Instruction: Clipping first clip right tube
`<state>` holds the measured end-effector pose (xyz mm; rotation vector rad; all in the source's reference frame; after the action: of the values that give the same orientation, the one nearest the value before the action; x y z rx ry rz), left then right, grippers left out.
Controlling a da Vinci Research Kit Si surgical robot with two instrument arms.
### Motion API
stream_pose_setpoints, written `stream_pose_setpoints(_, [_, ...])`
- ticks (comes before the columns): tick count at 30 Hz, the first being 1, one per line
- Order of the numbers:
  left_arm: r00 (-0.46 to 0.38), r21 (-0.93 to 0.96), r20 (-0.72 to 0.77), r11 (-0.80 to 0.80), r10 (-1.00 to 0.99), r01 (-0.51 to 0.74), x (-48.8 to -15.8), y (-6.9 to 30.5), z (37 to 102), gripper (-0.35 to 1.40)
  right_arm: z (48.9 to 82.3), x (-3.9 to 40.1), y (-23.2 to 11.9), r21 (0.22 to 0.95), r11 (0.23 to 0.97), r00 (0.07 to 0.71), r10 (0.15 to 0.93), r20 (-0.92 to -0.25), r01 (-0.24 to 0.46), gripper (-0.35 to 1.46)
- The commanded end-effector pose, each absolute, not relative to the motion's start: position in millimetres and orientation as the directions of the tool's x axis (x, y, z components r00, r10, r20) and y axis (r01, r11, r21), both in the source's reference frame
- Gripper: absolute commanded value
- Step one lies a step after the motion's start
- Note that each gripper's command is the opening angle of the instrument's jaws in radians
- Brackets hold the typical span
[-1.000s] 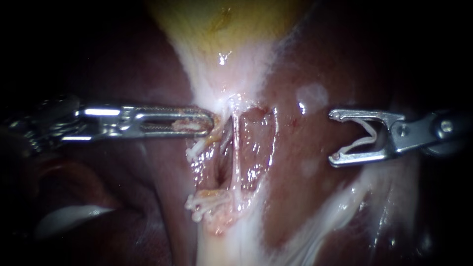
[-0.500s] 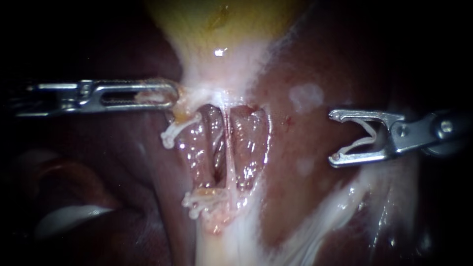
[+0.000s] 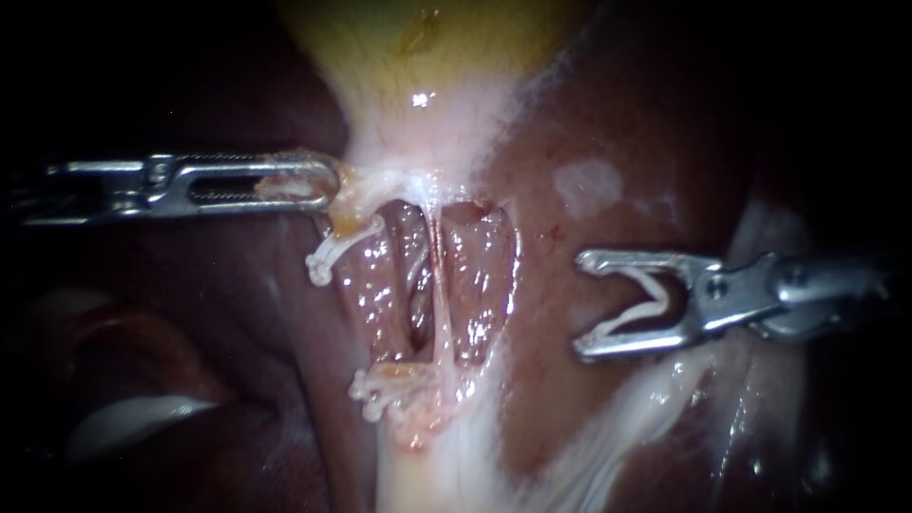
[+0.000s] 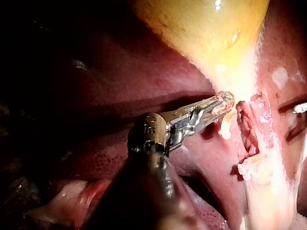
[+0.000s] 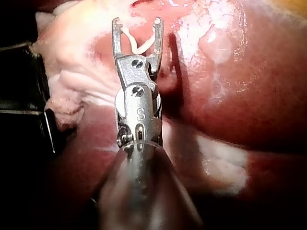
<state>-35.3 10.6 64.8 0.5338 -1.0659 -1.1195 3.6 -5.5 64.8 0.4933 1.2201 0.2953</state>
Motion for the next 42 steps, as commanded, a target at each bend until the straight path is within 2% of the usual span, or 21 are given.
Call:
stream_pose_setpoints(1, [0.049,0.8,0.413,0.388,-0.91,0.457,-35.3,10.6,64.8,-0.35,65.2,4.6,-5.9,0.528,0.849,0.326,0.488,-0.81,0.041,0.48])
stream_pose_setpoints(8, [0.049,0.8,0.413,0.388,-0.909,0.458,-35.3,10.5,64.8,-0.35,68.2,8.4,-7.2,0.589,0.808,0.326,0.551,-0.768,0.022,0.46])
stream_pose_setpoints(19, [0.048,0.8,0.413,0.388,-0.909,0.458,-35.3,10.4,64.7,-0.35,72.3,9.5,-7.2,0.624,0.782,0.331,0.588,-0.738,0.001,0.46])
stream_pose_setpoints(27, [0.048,0.8,0.413,0.388,-0.909,0.459,-35.4,10.4,64.7,-0.35,73.1,10.9,-7.0,0.65,0.759,0.331,0.61,-0.72,0.016,0.46])
stream_pose_setpoints(35, [0.048,0.799,0.414,0.388,-0.909,0.459,-35.5,10.3,64.8,-0.35,73.2,12.8,-6.7,0.716,0.695,0.26,0.682,-0.684,0.061,0.45])
stream_pose_setpoints(42, [0.048,0.799,0.414,0.388,-0.909,0.459,-35.6,10.3,64.8,-0.35,73.1,13.4,-6.7,0.784,0.61,0.164,0.766,-0.621,0.12,0.45])
